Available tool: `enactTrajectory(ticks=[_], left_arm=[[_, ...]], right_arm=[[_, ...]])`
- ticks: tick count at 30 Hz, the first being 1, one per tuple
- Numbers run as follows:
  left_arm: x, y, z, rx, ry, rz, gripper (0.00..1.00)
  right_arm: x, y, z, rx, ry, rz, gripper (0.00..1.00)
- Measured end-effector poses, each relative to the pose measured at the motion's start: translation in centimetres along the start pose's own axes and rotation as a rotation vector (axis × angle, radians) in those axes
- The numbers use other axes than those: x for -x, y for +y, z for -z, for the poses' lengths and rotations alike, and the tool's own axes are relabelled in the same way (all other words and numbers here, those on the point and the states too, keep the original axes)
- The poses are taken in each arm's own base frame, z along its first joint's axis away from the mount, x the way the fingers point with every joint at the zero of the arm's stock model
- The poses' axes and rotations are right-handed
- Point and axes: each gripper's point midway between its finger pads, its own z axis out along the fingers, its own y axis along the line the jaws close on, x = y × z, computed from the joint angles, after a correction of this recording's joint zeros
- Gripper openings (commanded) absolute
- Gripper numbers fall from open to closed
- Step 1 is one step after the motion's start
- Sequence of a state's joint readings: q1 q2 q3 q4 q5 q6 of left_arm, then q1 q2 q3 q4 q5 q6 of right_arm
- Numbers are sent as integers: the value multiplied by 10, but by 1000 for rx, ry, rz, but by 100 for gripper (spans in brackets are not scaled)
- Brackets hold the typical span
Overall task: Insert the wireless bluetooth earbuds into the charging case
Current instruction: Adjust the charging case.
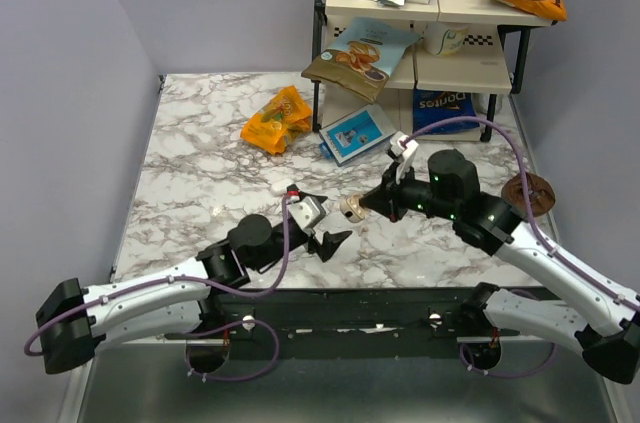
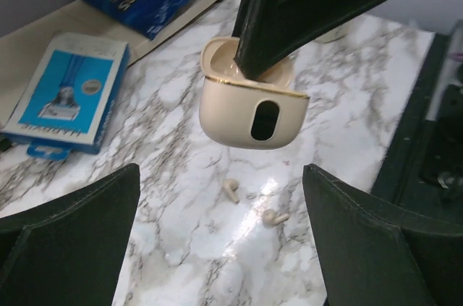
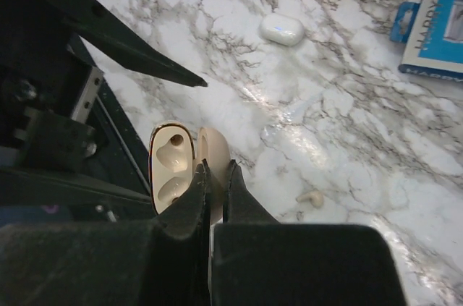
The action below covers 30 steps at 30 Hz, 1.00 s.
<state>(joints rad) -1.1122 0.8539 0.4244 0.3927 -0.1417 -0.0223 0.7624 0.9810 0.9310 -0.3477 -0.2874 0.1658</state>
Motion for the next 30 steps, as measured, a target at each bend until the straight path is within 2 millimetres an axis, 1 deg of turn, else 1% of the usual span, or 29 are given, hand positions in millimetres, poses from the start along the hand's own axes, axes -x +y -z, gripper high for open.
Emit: enactTrajectory(ticks=[4,6,8,10,13,15,17,19,26,29,30], left_arm=[[26,-10,7,-170,-39,83,99],[33,-13,9,-253,-28,115,97],[34,-18,8,-332,1,136,95],[27,-25,5,-396,45,157,92],[7,-39,5,-487,130,200,90],[-3,-44,5,-519,167,224,89],[-6,-48,6,-539,183,239,89],[-5,-49,6,-545,180,244,87],[8,-49,2,-551,128,246,83],[11,-49,1,-552,115,248,80],[12,-49,1,-552,113,247,77]], right_arm=[[-11,-5,11,-31,-40,120,1],[-11,-3,13,-21,-47,170,1],[-10,0,13,-6,-51,217,1],[-12,7,12,18,-46,258,1],[-12,17,14,48,-52,301,1],[-10,20,16,57,-62,320,1],[-8,21,17,59,-69,331,1],[-9,22,17,62,-68,336,1],[-12,24,11,80,-44,337,1],[-15,25,8,88,-33,331,1],[-16,25,8,90,-30,330,1]])
